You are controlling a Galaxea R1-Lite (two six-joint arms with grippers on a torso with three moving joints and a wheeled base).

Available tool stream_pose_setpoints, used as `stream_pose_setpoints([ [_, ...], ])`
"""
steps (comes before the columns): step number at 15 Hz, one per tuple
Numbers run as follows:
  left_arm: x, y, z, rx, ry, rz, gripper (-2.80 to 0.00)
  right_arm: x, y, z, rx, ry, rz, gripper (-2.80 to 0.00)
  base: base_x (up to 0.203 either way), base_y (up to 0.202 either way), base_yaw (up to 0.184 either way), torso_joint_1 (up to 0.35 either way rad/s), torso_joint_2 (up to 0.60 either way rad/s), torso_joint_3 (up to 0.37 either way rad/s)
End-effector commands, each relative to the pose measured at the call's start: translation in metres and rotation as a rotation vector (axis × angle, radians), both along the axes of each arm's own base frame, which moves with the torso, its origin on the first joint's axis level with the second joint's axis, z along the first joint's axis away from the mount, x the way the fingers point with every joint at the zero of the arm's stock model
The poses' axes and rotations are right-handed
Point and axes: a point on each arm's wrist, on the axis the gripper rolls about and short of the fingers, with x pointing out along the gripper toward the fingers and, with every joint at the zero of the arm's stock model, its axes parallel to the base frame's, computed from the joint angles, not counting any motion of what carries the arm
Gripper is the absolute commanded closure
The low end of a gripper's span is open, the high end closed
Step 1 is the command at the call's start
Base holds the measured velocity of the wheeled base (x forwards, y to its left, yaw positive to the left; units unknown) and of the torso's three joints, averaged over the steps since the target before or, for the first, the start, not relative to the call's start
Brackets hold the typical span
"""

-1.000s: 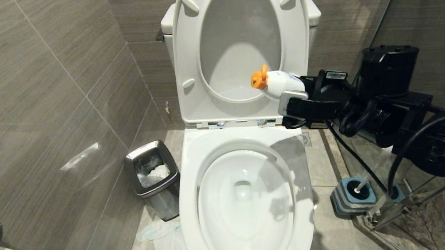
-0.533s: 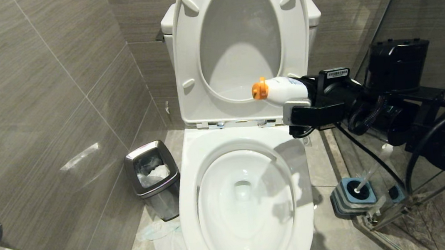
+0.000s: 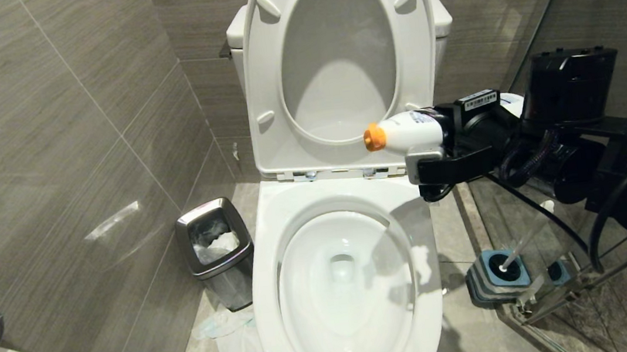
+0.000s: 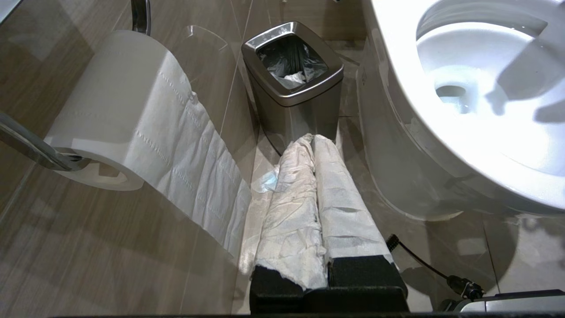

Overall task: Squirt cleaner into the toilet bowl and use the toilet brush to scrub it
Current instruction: Pour in the cleaning agent

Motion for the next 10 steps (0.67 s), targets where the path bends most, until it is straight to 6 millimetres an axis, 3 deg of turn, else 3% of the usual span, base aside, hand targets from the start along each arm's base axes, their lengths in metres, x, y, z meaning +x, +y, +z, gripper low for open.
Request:
stream_pose_setpoints([
  [1, 0.0, 0.0, 0.0, 0.002, 0.002, 0.0, 0.0, -0.001, 0.0, 0.002, -0.052, -0.016, -0.005, 0.0, 0.0, 0.0, 0.0, 0.0, 0.0, 0.0],
  [10, 0.0, 0.0, 0.0, 0.003, 0.0, -0.002, 0.0, 0.0, -0.002, 0.015, -0.229, -0.076, -0.064, 0.0, 0.0, 0.0, 0.0, 0.0, 0.0, 0.0],
])
